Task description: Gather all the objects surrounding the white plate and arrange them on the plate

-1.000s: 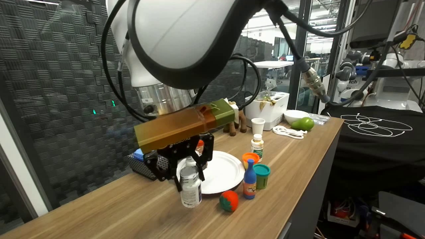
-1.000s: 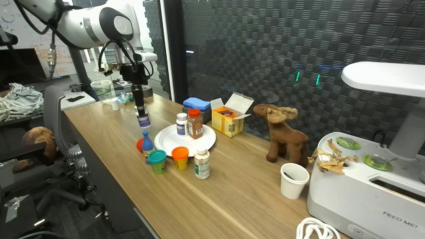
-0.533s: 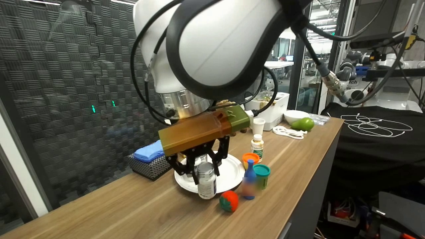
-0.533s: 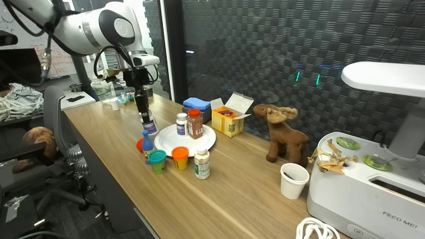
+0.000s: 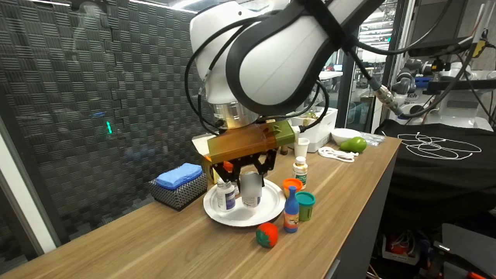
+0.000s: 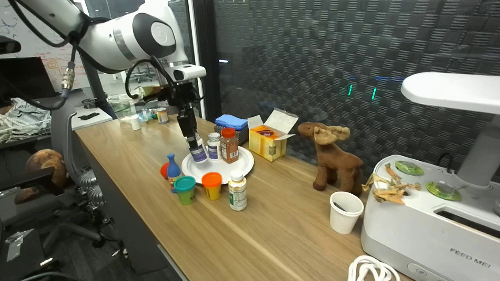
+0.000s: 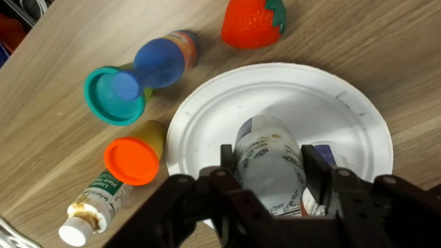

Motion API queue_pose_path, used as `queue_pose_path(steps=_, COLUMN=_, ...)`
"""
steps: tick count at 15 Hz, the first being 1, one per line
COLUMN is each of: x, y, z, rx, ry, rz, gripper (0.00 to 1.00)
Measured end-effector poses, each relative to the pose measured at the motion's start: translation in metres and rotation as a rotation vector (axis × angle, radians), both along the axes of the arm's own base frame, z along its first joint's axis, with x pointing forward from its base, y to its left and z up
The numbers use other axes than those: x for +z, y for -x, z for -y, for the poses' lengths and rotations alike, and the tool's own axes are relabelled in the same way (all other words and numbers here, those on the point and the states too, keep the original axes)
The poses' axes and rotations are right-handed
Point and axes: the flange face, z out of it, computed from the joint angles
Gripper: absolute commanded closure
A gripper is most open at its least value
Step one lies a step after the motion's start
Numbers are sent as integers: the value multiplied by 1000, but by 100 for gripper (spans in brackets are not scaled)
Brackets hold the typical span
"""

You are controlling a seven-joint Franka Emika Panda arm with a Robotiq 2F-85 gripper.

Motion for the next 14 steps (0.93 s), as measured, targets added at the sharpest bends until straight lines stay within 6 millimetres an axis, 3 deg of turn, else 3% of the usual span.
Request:
queue_pose_path(steps=4, x=-1, y=-7, z=10, rx=-12, ry=-14, rz=25, gripper=73)
queue_pose_path(steps=14, x=-27, y=-27, z=22, rx=84, ry=-82, rz=68, gripper=73)
